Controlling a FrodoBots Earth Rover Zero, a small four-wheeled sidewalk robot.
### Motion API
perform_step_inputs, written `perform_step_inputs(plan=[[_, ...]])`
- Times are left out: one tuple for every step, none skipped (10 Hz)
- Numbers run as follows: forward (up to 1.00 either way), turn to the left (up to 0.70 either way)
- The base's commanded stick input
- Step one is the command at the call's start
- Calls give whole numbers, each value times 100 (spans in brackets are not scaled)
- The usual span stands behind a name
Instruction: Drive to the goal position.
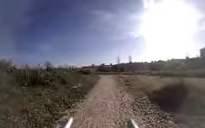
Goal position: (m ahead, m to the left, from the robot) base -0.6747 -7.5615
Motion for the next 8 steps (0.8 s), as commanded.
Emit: perform_step_inputs(plan=[[50,0],[50,0],[50,0],[50,0],[50,-3],[50,-22],[50,-46],[50,-11]])
